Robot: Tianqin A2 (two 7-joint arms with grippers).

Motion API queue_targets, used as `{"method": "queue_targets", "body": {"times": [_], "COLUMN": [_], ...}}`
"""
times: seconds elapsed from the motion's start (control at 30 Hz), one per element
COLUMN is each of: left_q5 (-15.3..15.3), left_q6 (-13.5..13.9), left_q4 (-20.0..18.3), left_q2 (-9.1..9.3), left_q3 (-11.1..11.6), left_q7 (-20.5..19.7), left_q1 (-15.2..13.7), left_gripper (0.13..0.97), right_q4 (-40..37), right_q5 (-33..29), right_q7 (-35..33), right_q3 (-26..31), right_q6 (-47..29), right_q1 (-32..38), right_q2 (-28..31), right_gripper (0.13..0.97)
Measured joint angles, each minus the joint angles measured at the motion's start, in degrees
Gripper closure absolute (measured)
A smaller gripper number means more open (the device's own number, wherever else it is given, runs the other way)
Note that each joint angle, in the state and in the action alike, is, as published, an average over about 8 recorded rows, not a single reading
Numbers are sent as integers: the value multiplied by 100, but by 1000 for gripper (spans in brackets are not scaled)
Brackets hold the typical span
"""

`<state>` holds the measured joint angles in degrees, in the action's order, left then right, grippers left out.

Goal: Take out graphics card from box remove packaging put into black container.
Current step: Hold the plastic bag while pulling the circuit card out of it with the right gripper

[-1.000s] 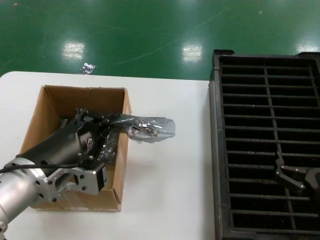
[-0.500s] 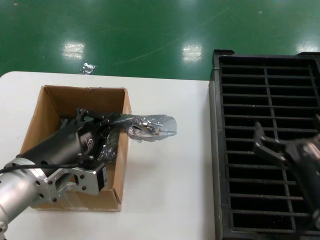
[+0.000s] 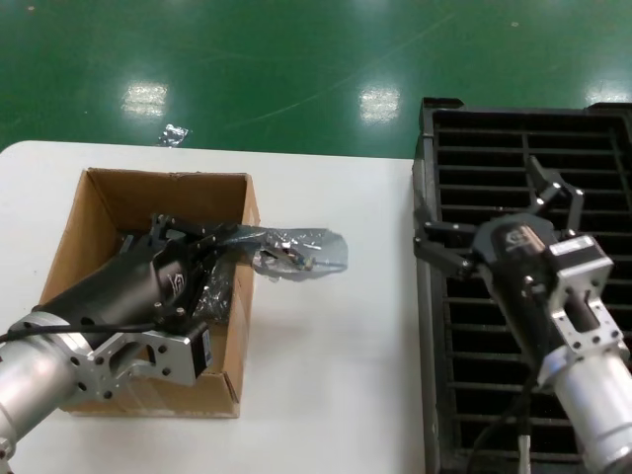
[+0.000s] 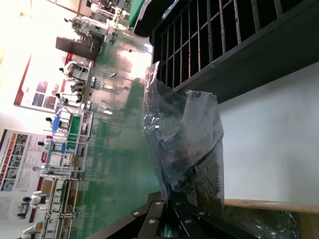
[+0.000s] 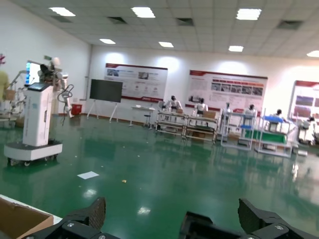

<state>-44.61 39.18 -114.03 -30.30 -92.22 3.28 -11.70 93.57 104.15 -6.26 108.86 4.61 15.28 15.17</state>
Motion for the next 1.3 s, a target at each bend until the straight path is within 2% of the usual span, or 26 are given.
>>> {"method": "queue_targets", "body": {"times": [0.17,0.33,0.57,0.77,0.83,0.87,1.13,1.3], "left_q5": [0,0,0,0,0,0,0,0], "left_q6": [0,0,0,0,0,0,0,0], "left_q4": [0,0,0,0,0,0,0,0], "left_q2": [0,0,0,0,0,0,0,0], "left_q3": [0,0,0,0,0,0,0,0], "left_q7": [0,0,0,0,0,0,0,0], "left_q1": [0,0,0,0,0,0,0,0], "left_gripper": [958,958,958,958,958,958,958,958], "right_q4": [-214,-346,-219,31,132,189,682,878], "right_q5": [-25,236,1094,1755,1937,2024,2703,3136], "right_q7": [-241,-638,-1456,-2115,-2327,-2432,-3182,-3513], "right_q3": [185,492,1341,1988,2151,2227,2806,3302], "right_q6": [67,319,829,1228,1361,1429,1851,1869], "right_q1": [338,636,960,1128,1147,1149,1139,1363], "right_q2": [22,199,731,1098,1198,1250,1676,1872], "right_gripper": [194,247,351,503,554,554,755,771]}}
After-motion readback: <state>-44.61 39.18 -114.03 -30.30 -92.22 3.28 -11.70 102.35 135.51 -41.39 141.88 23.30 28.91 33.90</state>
